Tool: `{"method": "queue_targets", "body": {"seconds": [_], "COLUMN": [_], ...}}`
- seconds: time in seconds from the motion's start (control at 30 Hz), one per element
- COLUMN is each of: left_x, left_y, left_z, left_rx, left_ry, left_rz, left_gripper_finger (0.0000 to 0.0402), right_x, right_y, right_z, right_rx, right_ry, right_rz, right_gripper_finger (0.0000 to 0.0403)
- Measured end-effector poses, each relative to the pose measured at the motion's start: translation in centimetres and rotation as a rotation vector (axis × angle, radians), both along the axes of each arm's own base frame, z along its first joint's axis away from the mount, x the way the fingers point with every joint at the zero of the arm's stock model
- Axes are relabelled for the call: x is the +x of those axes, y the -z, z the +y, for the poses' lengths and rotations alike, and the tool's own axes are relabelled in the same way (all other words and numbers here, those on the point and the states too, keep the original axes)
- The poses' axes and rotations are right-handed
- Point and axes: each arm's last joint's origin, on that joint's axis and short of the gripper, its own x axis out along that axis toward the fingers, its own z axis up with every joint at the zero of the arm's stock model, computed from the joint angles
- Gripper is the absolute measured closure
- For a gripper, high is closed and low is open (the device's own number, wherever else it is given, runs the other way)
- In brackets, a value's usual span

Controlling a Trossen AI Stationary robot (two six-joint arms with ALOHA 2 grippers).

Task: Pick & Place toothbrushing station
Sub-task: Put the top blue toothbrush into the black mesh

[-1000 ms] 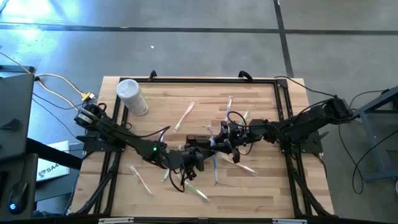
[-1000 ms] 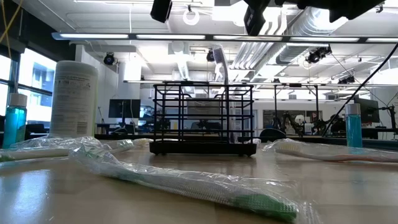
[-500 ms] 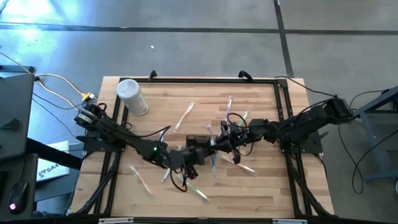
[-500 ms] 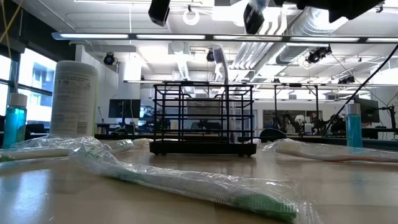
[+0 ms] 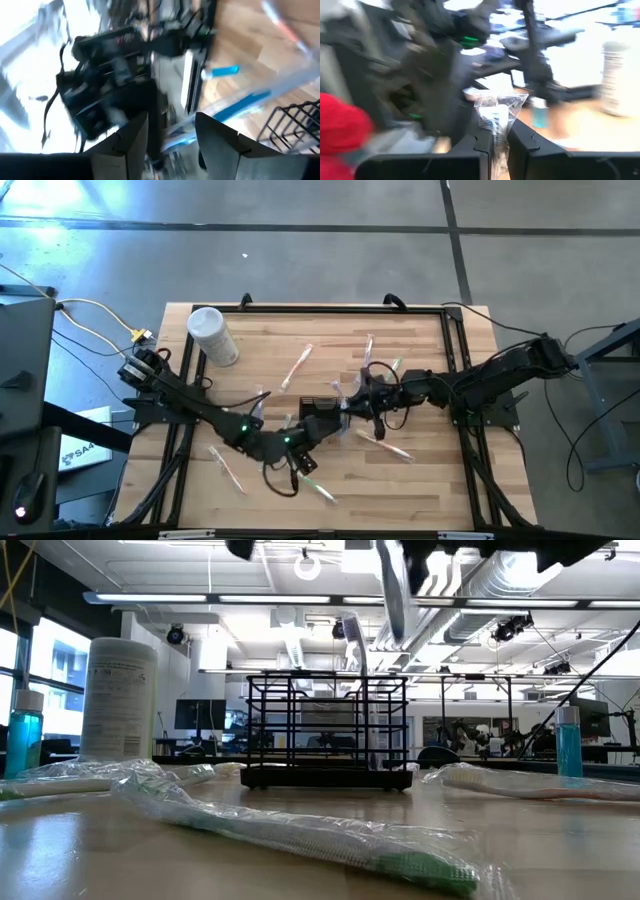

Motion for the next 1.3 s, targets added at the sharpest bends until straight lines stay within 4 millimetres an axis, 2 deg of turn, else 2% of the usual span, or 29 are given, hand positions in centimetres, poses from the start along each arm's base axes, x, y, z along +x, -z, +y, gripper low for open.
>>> {"method": "queue_targets", "body": {"seconds": [0.2,0.3,0.43,0.6,0.7,0.83,0.97,1.07,1.3], "left_x": [-1.0,-1.8,-3.9,-7.4,-9.0,-10.4,-11.1,-11.2,-11.0], "left_y": [-1.5,-2.4,-4.4,-6.9,-7.8,-7.1,-5.5,-4.1,-2.7], "left_z": [-0.5,0.3,3.5,8.9,12.2,15.2,17.1,17.9,18.9], "left_rx": [-0.102,-0.167,-0.372,-0.806,-1.034,-1.154,-1.204,-1.231,-1.256], "left_ry": [-0.199,-0.254,-0.265,-0.133,-0.116,-0.18,-0.193,-0.17,-0.153], "left_rz": [-0.1,-0.128,-0.13,-0.026,-0.038,-0.097,-0.117,-0.103,-0.092], "left_gripper_finger": [0.0239,0.0239,0.0238,0.0238,0.0238,0.0238,0.0238,0.0238,0.0238], "right_x": [-2.2,-3.0,-3.6,-3.9,-3.8,-3.1,-2.0,-1.3,-0.3], "right_y": [-2.0,-2.6,-2.8,-3.1,-3.2,-2.9,-1.5,-0.7,0.8], "right_z": [0.3,0.6,1.3,2.1,2.1,1.4,0.6,0.2,0.2], "right_rx": [-0.108,-0.161,-0.249,-0.322,-0.356,-0.361,-0.349,-0.338,-0.308], "right_ry": [0.12,0.194,0.336,0.415,0.443,0.486,0.518,0.538,0.553], "right_rz": [-0.023,-0.031,-0.026,-0.048,-0.065,-0.06,-0.036,-0.037,0.007], "right_gripper_finger": [0.0384,0.0384,0.0384,0.0384,0.0384,0.0384,0.0384,0.0384,0.0384]}}
